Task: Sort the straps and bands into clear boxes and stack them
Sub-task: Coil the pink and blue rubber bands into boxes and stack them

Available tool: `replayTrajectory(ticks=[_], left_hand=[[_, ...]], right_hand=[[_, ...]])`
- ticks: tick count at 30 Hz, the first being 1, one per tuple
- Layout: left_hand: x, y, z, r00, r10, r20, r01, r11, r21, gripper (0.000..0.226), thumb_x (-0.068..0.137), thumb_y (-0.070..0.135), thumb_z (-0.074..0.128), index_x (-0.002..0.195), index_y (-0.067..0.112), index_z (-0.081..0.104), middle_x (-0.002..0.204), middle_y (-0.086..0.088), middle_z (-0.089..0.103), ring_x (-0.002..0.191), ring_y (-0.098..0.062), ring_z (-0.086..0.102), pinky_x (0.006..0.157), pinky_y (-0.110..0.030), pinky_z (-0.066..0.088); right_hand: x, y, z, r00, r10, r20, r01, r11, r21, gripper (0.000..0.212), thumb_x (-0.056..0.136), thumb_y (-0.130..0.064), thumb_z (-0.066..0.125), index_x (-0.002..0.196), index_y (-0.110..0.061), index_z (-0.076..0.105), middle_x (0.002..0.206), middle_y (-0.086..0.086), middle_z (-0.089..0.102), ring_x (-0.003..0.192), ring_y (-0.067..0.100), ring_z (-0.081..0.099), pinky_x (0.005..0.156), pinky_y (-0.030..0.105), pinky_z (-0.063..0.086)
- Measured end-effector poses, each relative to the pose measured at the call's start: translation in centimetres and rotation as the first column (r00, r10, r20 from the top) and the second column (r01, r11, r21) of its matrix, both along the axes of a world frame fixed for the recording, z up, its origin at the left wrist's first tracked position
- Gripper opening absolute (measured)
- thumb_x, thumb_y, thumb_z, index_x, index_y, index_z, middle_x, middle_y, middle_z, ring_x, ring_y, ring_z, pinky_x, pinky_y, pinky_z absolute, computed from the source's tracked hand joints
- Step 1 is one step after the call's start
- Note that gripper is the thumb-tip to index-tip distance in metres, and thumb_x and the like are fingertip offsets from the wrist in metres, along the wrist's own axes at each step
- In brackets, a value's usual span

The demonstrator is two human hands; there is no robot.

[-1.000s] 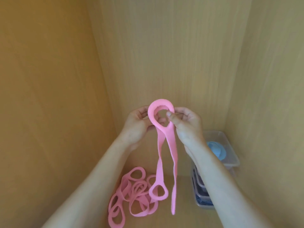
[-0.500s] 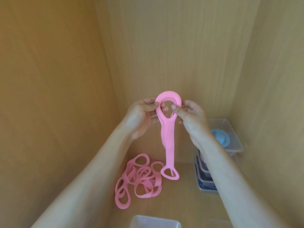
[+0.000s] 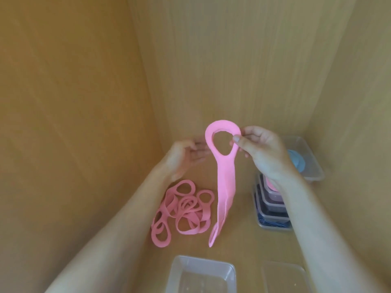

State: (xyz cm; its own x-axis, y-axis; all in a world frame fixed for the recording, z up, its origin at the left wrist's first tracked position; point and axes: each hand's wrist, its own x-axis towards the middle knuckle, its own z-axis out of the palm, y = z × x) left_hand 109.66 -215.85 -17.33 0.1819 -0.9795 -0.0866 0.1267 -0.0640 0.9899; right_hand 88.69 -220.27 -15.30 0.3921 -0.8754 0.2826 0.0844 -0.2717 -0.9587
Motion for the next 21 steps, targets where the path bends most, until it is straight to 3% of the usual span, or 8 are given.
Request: replayTrajectory(ticks=[2, 4, 6, 8, 10, 17, 19, 21], left_hand=[[0.5, -0.5, -4.0, 0.956, 0.078, 0.282, -0.132, 0.975, 0.177, 0.029, 0.094, -0.001, 0.040, 0.107, 0.003, 0.066, 0.112, -0.016, 0.068, 0.093, -0.025, 0.066, 0.090, -0.036, 0.053], [1.1, -1.2, -8.0, 0.880, 0.026, 0.475, -0.178, 0.944, 0.278, 0.021, 0.093, 0.000, 0.046, 0.084, 0.009, 0.064, 0.091, -0.013, 0.065, 0.073, -0.021, 0.058, 0.065, -0.029, 0.046], [1.4, -2.2, -11.6, 0.774, -0.136, 0.619, -0.180, 0.890, 0.420, 0.026, 0.095, 0.002, 0.046, 0.073, 0.014, 0.056, 0.089, -0.009, 0.065, 0.071, -0.019, 0.055, 0.059, -0.027, 0.039], [1.8, -3.0, -14.5, 0.581, -0.263, 0.771, -0.224, 0.858, 0.461, 0.021, 0.098, 0.006, 0.046, 0.084, 0.009, 0.062, 0.104, -0.010, 0.069, 0.087, -0.024, 0.062, 0.066, -0.029, 0.044], [1.9, -3.8, -16.6, 0.475, -0.247, 0.845, -0.294, 0.861, 0.416, 0.014, 0.096, 0.019, 0.054, 0.092, 0.010, 0.064, 0.101, -0.010, 0.069, 0.089, -0.026, 0.064, 0.074, -0.032, 0.049], [1.9, -5.5, -19.6, 0.395, -0.265, 0.880, -0.400, 0.813, 0.424, 0.034, 0.084, 0.049, 0.067, 0.086, 0.016, 0.057, 0.091, -0.004, 0.065, 0.083, -0.025, 0.064, 0.071, -0.036, 0.054], [1.6, -5.9, -20.0, 0.340, -0.273, 0.900, -0.413, 0.817, 0.403, 0.035, 0.086, 0.049, 0.064, 0.078, 0.019, 0.050, 0.092, -0.004, 0.063, 0.083, -0.024, 0.061, 0.071, -0.034, 0.051], [1.3, -6.1, -20.2, 0.364, -0.264, 0.893, -0.406, 0.818, 0.407, 0.032, 0.090, 0.043, 0.062, 0.075, 0.019, 0.047, 0.093, -0.005, 0.064, 0.081, -0.022, 0.062, 0.071, -0.034, 0.052]], right_hand=[[-0.3, 0.6, -0.2, 0.999, 0.001, 0.041, -0.001, 1.000, -0.009, 0.010, 0.091, -0.012, 0.072, 0.090, -0.022, 0.073, 0.087, 0.003, 0.077, 0.073, 0.003, 0.065, 0.063, 0.012, 0.046], [-0.6, 1.1, -0.6, 0.999, 0.001, 0.054, 0.000, 1.000, -0.023, 0.016, 0.089, -0.011, 0.074, 0.087, -0.026, 0.074, 0.090, 0.004, 0.077, 0.078, 0.006, 0.065, 0.066, 0.012, 0.047], [-0.7, 1.3, -1.1, 0.999, -0.002, 0.032, 0.003, 0.999, -0.045, 0.021, 0.087, -0.011, 0.076, 0.084, -0.032, 0.075, 0.088, -0.002, 0.076, 0.079, 0.007, 0.064, 0.069, 0.015, 0.049], [-0.8, 1.3, -1.4, 1.000, -0.008, 0.013, 0.008, 0.999, -0.051, 0.026, 0.086, -0.010, 0.077, 0.083, -0.036, 0.075, 0.085, -0.006, 0.075, 0.077, 0.007, 0.063, 0.070, 0.018, 0.049], [-1.0, 1.4, -1.6, 1.000, -0.020, 0.007, 0.020, 0.999, -0.051, 0.029, 0.085, -0.009, 0.078, 0.084, -0.038, 0.075, 0.084, -0.007, 0.074, 0.075, 0.006, 0.063, 0.069, 0.017, 0.049], [-2.0, 1.6, -2.0, 0.999, -0.037, 0.036, 0.038, 0.998, -0.039, 0.023, 0.083, -0.012, 0.079, 0.084, -0.035, 0.076, 0.081, -0.007, 0.074, 0.068, 0.003, 0.061, 0.066, 0.012, 0.047], [-2.0, 1.7, -2.2, 0.998, -0.036, 0.041, 0.037, 0.999, -0.021, 0.027, 0.085, -0.009, 0.077, 0.083, -0.036, 0.076, 0.080, -0.007, 0.074, 0.067, 0.003, 0.061, 0.066, 0.013, 0.048], [-1.9, 1.9, -2.3, 0.998, -0.033, 0.049, 0.033, 0.999, -0.008, 0.027, 0.085, -0.009, 0.077, 0.084, -0.036, 0.077, 0.081, -0.004, 0.074, 0.070, 0.006, 0.062, 0.066, 0.014, 0.049]])
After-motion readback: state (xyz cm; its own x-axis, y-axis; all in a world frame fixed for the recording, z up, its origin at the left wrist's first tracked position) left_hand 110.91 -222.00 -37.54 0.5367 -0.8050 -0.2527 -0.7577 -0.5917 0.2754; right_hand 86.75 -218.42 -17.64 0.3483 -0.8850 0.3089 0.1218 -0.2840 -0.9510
